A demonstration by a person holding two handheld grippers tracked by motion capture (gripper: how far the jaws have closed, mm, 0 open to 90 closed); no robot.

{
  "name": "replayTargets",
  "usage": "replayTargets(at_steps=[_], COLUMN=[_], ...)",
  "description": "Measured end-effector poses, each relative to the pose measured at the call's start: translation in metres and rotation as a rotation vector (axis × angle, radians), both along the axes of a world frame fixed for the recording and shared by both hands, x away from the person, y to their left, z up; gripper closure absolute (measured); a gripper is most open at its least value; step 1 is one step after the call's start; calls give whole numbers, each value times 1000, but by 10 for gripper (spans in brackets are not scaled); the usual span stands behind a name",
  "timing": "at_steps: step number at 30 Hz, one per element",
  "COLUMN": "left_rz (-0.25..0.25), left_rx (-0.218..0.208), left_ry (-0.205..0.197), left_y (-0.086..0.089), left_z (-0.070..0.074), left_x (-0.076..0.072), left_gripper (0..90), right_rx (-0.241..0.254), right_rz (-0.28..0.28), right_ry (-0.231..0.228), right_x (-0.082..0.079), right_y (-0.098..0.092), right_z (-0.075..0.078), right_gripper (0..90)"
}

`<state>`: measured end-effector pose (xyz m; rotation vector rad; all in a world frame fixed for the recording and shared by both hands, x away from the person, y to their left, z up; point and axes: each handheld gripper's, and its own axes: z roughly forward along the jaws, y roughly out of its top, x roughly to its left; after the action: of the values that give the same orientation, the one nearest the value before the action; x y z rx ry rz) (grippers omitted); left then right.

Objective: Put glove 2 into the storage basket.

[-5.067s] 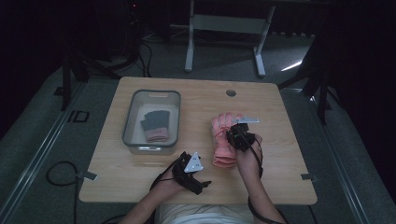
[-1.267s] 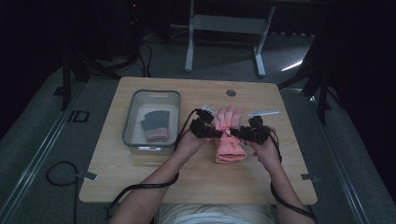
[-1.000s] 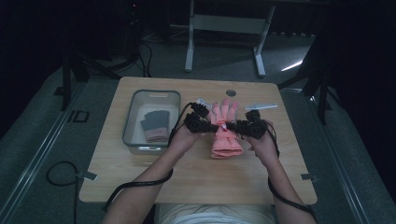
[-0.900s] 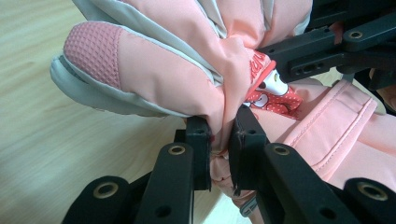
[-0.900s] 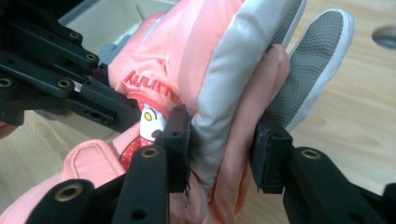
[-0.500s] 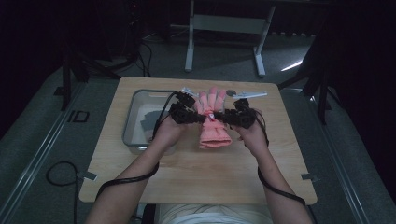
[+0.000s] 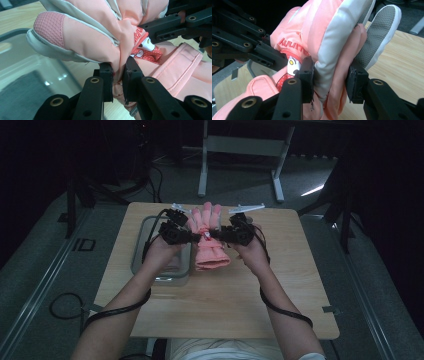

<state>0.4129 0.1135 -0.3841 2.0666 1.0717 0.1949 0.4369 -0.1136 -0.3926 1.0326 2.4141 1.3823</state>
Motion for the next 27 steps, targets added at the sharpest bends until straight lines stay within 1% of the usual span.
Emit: replayTargets(at_steps=[6, 11, 14, 18, 19, 21, 25, 27], left_rz=[37, 71, 88, 118, 130, 149, 188, 209], left_rx=[9, 20, 35, 52, 48, 56, 52, 49], left_ry=[0, 2, 12, 24, 31, 34, 44, 50], left_y=[22, 40, 51, 66, 70, 78, 93, 99], left_z=[4, 6, 6, 2, 1, -2, -7, -10], left_x=[-2, -4, -4, -5, -5, -5, -4, -2], left_gripper=[798, 798, 798, 798, 798, 799, 798, 798], right_rx=[-13, -14, -2, -11, -11, -5, -10, -12], right_rz=[38, 69, 83, 98, 104, 122, 155, 168], right_ry=[-6, -4, 7, 11, 15, 33, 40, 51], right_x=[6, 11, 14, 16, 18, 22, 31, 36], right_y=[24, 45, 57, 75, 80, 89, 108, 116], right_z=[4, 6, 4, -1, -3, -6, -12, -14], right_gripper=[629, 629, 629, 629, 629, 629, 628, 629])
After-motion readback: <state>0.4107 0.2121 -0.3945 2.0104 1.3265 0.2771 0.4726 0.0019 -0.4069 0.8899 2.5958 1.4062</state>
